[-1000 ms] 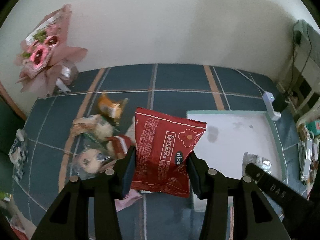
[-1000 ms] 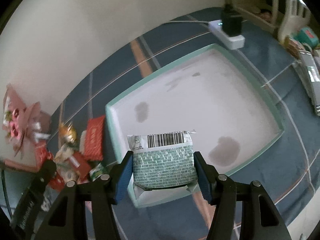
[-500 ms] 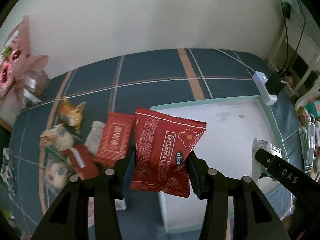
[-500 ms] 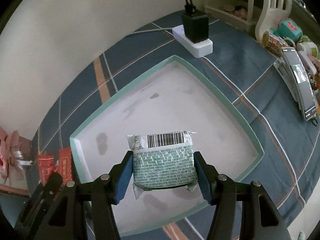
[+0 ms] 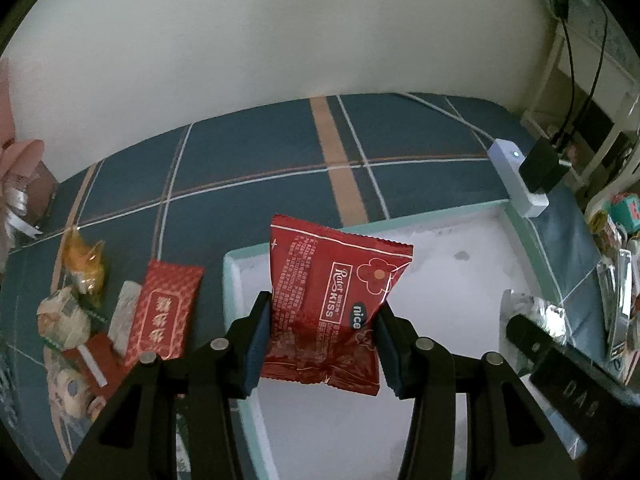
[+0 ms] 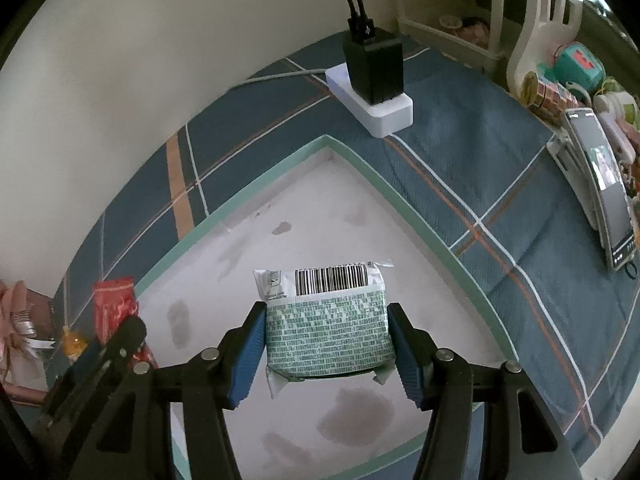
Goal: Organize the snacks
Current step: 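Carry both packs over the white tray and open both tools to drop them, then move both tools back over the snack pile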
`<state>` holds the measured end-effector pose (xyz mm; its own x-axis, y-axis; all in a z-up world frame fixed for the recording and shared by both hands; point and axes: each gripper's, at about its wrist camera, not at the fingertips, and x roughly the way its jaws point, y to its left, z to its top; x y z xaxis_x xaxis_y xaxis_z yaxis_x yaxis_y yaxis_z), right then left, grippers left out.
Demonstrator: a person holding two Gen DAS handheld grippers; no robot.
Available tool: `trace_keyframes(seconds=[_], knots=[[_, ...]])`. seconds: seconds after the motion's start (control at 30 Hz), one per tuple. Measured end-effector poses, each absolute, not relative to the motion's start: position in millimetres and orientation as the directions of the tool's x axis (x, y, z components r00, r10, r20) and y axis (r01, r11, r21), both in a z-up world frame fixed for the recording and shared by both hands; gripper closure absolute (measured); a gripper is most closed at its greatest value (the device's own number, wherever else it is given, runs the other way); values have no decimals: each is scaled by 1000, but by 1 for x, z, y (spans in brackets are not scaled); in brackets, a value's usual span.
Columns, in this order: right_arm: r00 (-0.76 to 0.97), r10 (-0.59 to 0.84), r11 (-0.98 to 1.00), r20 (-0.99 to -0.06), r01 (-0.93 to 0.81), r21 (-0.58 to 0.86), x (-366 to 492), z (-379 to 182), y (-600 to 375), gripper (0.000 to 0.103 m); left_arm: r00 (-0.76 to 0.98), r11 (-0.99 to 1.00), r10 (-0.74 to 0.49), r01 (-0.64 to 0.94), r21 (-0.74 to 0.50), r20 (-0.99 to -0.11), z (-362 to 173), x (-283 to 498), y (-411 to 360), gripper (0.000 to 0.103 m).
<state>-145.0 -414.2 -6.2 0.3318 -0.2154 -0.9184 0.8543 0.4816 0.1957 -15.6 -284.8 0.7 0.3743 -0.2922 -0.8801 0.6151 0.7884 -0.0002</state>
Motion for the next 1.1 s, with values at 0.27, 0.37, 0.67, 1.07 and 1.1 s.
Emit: trace_keyframes(seconds=[0.27, 0.37, 0.67, 1.07, 1.1], knots=[[307, -213, 477, -928, 861, 175, -145, -8, -417, 40, 386, 806, -287, 591, -4, -877, 6, -13, -282, 27], [286, -212, 479, -934, 864, 156, -145, -10, -417, 39, 388, 823, -273, 568, -5, -880, 10, -11, -272, 23], [259, -218, 505, -941, 855, 119, -143, -8, -407, 14, 405, 888, -218, 459, -8, -888, 20, -2, -225, 13], [244, -231, 562, -942, 823, 76, -139, 6, -375, 12, 458, 979, -21, 191, 75, -889, 23, 14, -133, 10], [244, -228, 573, -943, 816, 72, -137, 7, -371, 12, 461, 980, -10, 180, 82, -887, 24, 14, -127, 10]])
